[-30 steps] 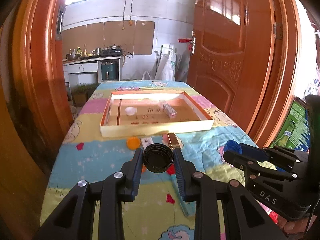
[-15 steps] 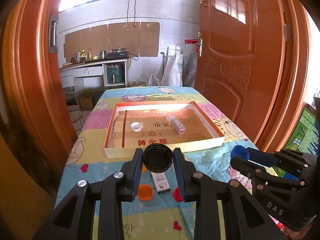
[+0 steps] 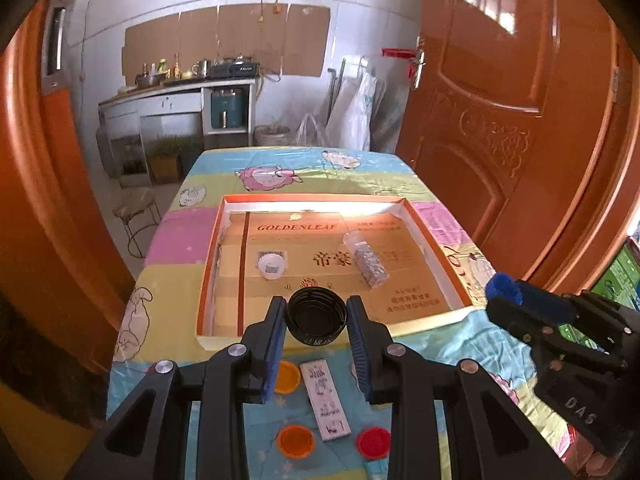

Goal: Organize rigid objects
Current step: 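Carry the black and blue caps with both tools into the box lid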

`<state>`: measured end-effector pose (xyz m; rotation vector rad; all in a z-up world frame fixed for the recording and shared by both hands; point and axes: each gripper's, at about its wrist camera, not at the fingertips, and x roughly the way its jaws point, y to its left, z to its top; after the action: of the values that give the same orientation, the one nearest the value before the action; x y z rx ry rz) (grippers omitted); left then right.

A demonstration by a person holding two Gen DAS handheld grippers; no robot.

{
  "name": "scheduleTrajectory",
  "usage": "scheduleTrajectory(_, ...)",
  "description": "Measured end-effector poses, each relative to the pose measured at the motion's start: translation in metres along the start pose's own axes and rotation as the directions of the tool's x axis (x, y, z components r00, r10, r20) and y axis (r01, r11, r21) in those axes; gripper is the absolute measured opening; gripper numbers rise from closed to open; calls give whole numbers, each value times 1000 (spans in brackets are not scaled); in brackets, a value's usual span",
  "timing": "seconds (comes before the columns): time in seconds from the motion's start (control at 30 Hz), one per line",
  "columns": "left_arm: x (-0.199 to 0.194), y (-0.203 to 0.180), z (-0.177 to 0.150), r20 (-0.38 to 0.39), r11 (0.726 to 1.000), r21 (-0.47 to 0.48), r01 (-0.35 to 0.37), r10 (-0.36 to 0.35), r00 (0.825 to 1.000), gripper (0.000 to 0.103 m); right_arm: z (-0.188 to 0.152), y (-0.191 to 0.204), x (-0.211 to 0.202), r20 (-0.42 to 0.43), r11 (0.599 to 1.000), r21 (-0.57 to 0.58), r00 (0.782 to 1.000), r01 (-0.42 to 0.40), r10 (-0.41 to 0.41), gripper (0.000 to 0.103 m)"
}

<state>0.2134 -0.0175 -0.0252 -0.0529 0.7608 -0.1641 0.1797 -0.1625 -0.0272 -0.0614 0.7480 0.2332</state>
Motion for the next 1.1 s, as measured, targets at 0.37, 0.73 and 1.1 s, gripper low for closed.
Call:
scheduleTrajectory(0.37,34,6,25,-87,999,-38,9,-13,996,31,31,-9,29,-58,1000,-17,998,23,-24,30)
scheduleTrajectory(0.73,77,14,39,-196,996,-88,20,-37,980,31,48,-28,68,-130,999,29,991,46,-42,30)
scheduleTrajectory(1.1,105,6,41,-225,993,-109,47,-70,972,31,55,-38,103,-204,998,41,978,53,-44,30)
